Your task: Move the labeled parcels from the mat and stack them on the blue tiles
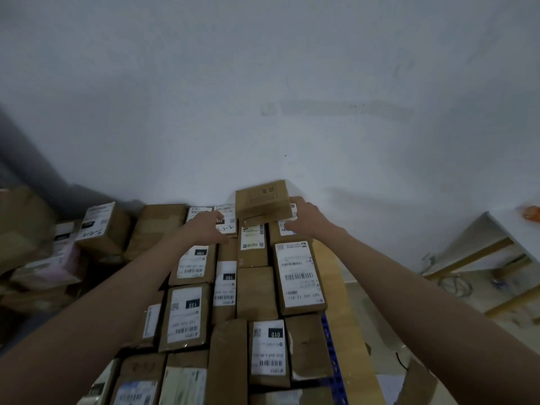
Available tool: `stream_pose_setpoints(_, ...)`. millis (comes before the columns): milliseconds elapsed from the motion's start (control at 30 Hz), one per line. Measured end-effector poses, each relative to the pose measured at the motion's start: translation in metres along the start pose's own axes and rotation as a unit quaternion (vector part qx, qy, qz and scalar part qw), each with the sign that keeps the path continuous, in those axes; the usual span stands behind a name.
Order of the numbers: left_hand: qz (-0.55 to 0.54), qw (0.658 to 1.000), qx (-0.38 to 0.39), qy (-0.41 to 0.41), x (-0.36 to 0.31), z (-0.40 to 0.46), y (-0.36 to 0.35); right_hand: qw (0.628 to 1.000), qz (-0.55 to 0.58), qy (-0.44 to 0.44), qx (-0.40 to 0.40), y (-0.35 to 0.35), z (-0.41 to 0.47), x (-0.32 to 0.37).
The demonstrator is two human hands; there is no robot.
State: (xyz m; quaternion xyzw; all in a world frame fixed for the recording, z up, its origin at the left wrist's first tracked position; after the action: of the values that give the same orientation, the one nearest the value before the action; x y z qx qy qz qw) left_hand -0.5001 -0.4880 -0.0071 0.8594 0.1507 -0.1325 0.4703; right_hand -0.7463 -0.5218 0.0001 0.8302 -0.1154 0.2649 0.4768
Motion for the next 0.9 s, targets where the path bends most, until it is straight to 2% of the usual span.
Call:
stream_pose_setpoints(333,-0.007,1.0,0.006,0.009,0.003,-0.117,-0.051,0.996,-0.062,0.043,0.047,-0.035,-0.097,0.02)
stream_pose_setpoints(533,-0.015,0.999,0.017,0.029,0.013,-0.162,-0.087,0.99,-0.082,0.048,0.106,-0.069,-0.131,0.022)
stream_pose_setpoints(900,-0.032,0.998,0.004,0.056,0.049,-0.226,-0.124,0.98,-0.125,0.075,0.135,-0.118,-0.165,0.047)
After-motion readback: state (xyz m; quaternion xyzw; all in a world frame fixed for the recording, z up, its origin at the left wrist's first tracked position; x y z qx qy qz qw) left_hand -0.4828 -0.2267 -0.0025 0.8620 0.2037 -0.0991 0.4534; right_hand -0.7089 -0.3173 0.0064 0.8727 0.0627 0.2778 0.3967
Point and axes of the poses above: each hand's wrist, its own z-axis towards the middle knuckle, its own y-axis out of the back of the hand, x = y × z, the point moved 2 cm from there along z, towards the middle knuckle, and after that the axes turned 12 degrees about x, right-handed, at the moved point
